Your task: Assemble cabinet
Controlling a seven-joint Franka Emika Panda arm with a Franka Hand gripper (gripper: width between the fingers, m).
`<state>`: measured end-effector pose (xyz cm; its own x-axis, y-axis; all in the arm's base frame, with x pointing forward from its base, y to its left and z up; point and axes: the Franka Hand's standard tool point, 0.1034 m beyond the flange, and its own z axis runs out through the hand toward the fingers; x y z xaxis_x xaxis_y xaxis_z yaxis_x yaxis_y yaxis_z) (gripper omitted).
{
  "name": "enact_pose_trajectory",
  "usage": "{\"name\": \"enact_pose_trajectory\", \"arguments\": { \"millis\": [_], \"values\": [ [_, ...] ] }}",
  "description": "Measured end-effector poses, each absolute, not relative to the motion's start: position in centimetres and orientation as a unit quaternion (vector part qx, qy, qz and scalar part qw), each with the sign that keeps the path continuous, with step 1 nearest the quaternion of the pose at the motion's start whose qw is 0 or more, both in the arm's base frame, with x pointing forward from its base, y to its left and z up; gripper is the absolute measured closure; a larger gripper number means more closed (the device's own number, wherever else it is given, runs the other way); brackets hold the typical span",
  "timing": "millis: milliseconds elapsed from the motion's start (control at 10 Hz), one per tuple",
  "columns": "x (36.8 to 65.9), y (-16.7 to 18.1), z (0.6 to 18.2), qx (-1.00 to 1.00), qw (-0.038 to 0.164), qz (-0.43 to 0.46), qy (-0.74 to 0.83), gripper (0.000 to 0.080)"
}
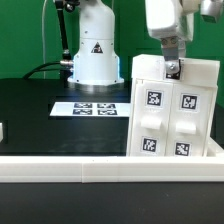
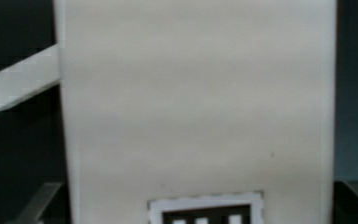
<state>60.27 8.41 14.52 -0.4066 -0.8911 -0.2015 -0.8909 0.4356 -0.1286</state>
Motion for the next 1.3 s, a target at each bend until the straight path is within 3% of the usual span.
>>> {"name": "enact_pose_trajectory", "arguments": {
  "millis": [400,500,600,700,1300],
  "values": [
    [60.16,8.90,14.40,-0.524,0.125,0.011,0.842,0.0229],
    [60.15,8.95,14.38,-0.525,0.125,0.011,0.842,0.0068],
    [60.14,8.98,14.37,-0.528,0.125,0.011,0.840,0.0068],
    [60.12,9.04,14.35,-0.531,0.125,0.011,0.838,0.0014],
    [60.05,9.30,14.25,-0.544,0.124,0.009,0.830,0.0002]
  ]
}}
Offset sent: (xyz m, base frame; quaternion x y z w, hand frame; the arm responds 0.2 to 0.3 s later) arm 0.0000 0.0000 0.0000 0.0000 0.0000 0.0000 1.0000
